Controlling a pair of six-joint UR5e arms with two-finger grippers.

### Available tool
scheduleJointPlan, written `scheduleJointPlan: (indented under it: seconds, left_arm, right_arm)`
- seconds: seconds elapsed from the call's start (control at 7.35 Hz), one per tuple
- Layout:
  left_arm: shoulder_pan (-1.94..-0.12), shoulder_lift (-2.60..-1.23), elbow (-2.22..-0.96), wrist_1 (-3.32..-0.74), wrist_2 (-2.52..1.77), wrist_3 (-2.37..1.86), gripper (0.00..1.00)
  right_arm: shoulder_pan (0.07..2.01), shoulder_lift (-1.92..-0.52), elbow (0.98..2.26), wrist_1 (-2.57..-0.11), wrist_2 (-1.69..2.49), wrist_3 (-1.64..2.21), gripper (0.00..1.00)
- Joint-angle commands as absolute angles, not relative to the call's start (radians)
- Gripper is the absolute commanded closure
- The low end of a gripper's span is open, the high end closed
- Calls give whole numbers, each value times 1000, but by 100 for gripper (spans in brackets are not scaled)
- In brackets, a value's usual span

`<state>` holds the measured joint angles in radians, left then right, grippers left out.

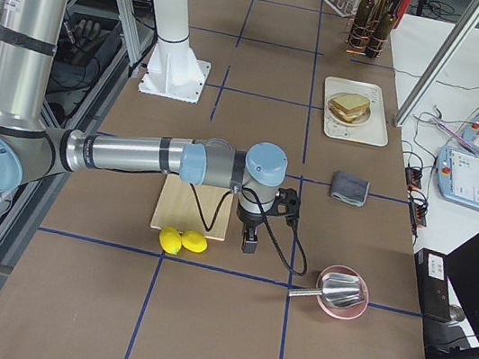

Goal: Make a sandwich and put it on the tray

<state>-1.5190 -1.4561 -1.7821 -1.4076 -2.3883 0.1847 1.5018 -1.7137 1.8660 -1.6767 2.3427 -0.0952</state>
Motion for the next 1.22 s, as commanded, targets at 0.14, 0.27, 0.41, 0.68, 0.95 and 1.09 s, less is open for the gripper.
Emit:
scheduleJointPlan:
  seconds: [0.14,0.27,0.41,0.68,0.95,1.09]
  left_arm:
    - [-1564,-1457,-1805,-1322,-2388,259,0]
    - [-1597,-1459,-1796,-1322,-2387,271,0]
    - [-1597,-1454,-1796,-1324,-2387,272,0]
    - [-1595,-1463,-1784,-1325,-2388,273,0]
    - [-1595,-1474,-1769,-1325,-2388,273,0]
    - [-1595,-1482,-1760,-1324,-2388,273,0]
  right_arm:
    - [1502,-1712,1865,-1680,2350,-84,0]
    - [1502,-1712,1864,-1678,2365,-72,0]
    - [1502,-1712,1865,-1674,2370,-61,0]
    - [1502,-1706,1864,-1672,2372,-63,0]
    - [1502,-1695,1865,-1674,2373,-66,0]
    - [1502,-1694,1864,-1674,2373,-66,0]
